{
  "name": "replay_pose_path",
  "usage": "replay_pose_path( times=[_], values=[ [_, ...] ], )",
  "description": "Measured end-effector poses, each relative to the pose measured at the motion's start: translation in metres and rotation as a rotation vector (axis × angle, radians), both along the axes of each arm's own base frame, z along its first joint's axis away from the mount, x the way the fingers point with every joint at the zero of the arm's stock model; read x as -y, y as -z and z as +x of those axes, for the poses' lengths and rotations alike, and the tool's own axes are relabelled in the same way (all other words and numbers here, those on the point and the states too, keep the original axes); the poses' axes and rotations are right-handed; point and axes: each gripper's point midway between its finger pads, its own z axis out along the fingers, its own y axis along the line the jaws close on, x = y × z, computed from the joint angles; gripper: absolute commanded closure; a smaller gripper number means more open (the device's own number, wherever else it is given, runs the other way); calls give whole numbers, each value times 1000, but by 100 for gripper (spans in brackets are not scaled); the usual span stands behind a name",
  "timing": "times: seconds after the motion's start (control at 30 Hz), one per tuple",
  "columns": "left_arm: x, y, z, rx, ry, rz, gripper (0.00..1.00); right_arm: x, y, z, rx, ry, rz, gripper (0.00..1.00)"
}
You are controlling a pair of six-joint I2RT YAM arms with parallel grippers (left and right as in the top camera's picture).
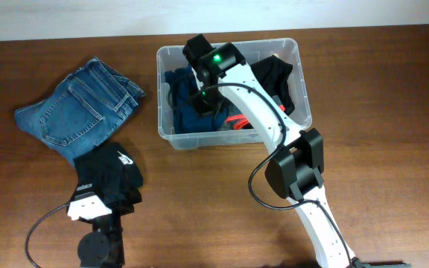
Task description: Pack container
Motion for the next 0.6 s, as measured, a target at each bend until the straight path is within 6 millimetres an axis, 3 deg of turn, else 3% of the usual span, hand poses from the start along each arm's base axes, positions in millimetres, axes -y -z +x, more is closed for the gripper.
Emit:
replay_pose_path(
  times=[0.13, 0.6],
  values=[
    [0, 0, 0, 0, 0, 0, 1, 8, 1, 0, 7, 2, -45, 96],
    [0, 0, 0, 0, 0, 0, 1, 4, -2, 23, 102, 1, -29, 96]
  ],
)
